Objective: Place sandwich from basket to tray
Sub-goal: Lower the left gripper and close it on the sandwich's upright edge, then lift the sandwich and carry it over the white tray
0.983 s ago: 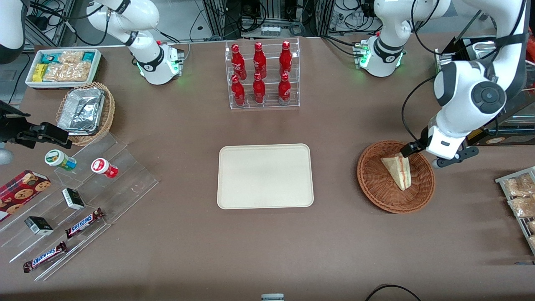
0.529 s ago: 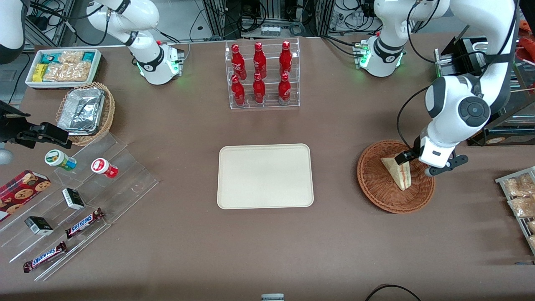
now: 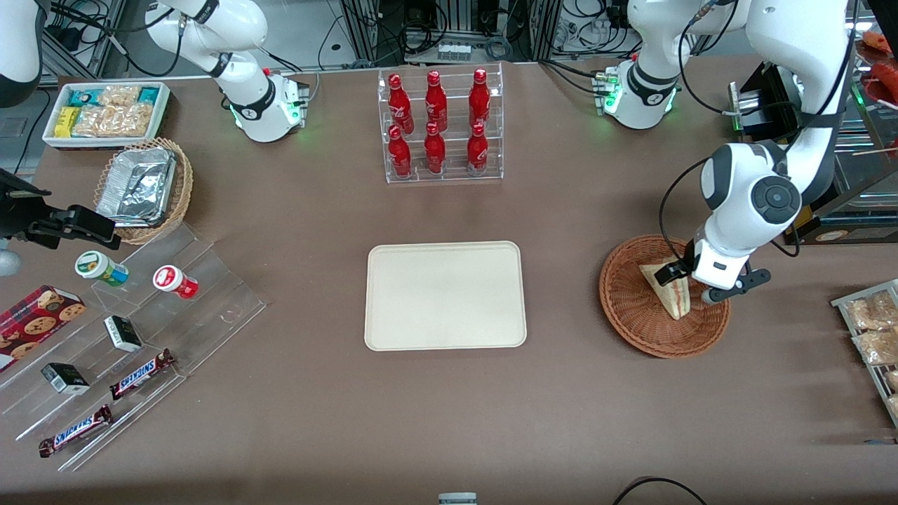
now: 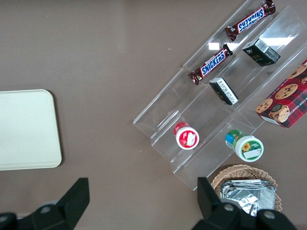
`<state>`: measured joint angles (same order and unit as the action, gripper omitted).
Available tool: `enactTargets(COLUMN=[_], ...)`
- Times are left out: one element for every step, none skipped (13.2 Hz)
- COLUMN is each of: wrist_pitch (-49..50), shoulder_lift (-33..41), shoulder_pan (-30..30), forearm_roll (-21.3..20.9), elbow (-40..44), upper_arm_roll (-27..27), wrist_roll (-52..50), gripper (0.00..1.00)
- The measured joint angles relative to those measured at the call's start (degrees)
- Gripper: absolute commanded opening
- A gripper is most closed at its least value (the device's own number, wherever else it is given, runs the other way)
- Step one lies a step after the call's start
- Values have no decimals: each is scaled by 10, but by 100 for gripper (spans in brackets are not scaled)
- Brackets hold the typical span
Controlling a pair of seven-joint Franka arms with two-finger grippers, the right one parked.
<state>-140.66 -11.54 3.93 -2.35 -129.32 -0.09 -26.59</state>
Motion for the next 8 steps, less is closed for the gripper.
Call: enactTargets(wrist_pitch=[-6, -12, -15, -17, -18, -18, -21, -26], shoulder_lift=[-5, -10, -15, -17, -18, -19, -19, -18], shoulder_pan=[0, 0, 0, -1, -1, -1, -1, -1], forearm_roll=[0, 2, 5, 9, 12, 13, 13, 13], elbow=[-1, -2, -3, -4, -6, -9, -12, -14], upper_arm_roll=[0, 0, 0, 0, 1, 1, 1, 1], wrist_roll=[-1, -4, -10, -19, -28, -35, -39, -41], gripper=[81, 64, 52, 40, 27, 7, 0, 0])
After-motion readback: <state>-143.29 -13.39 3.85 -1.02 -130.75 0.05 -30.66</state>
